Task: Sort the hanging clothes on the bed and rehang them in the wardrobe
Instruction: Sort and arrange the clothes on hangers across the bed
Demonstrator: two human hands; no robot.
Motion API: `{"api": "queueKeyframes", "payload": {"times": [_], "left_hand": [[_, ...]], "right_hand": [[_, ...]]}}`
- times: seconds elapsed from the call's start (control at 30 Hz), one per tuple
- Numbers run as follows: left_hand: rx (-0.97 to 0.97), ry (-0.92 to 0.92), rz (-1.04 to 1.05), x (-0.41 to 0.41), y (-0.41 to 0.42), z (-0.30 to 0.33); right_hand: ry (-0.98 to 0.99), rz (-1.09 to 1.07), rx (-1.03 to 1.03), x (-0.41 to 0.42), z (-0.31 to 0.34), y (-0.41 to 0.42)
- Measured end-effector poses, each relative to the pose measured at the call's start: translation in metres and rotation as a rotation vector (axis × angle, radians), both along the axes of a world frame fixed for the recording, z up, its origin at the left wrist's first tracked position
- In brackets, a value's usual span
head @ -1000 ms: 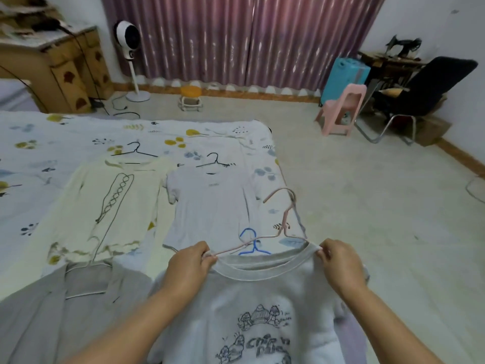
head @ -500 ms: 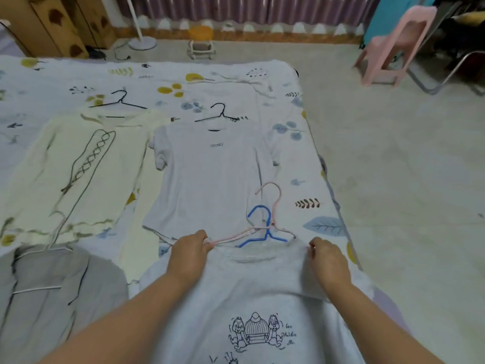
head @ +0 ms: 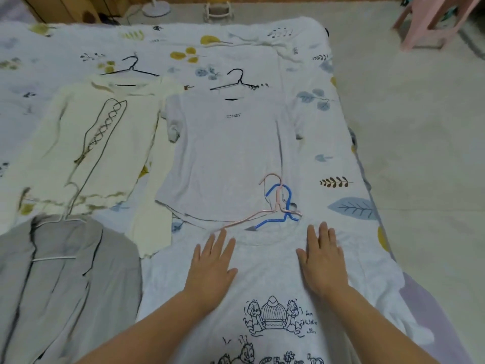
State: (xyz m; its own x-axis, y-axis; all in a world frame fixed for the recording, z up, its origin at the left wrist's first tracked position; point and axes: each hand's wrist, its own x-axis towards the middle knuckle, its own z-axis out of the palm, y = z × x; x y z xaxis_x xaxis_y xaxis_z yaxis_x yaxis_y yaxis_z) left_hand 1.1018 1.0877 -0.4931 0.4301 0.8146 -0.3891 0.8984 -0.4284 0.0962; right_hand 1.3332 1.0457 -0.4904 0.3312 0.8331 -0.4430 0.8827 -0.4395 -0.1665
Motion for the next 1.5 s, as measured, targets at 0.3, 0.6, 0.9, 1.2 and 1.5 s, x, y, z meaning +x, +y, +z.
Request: {"api": "queueKeyframes", "payload": {"times": [0.3,0.6,0.9,1.2,1.5], "left_hand": [[-0.404,0.036,0.030,-0.003,0.017,0.070],[-0.450,-0.089,0.073,-0.062,-0.010,0.180],[-0.355,-0.049,0.158,-0.225,-0.069,0.279],[-0.268,-0.016,0.338,-0.436,-0.153,0.338],[-0.250,-0.043,0.616,-0.591,-0.217,0.372]], "right_hand": [[0.036,0.154,-0.216,-0.004,0.064,0.003],[0.045,0.334,-0.217,-0.090,0.175,-0.019],[0.019,0.535,-0.114,-0.247,0.271,-0.051],[0.010,0.766,-0.125,-0.441,0.327,-0.095],[0.020,0.971,-0.072,-0.597,0.364,-0.107]]}}
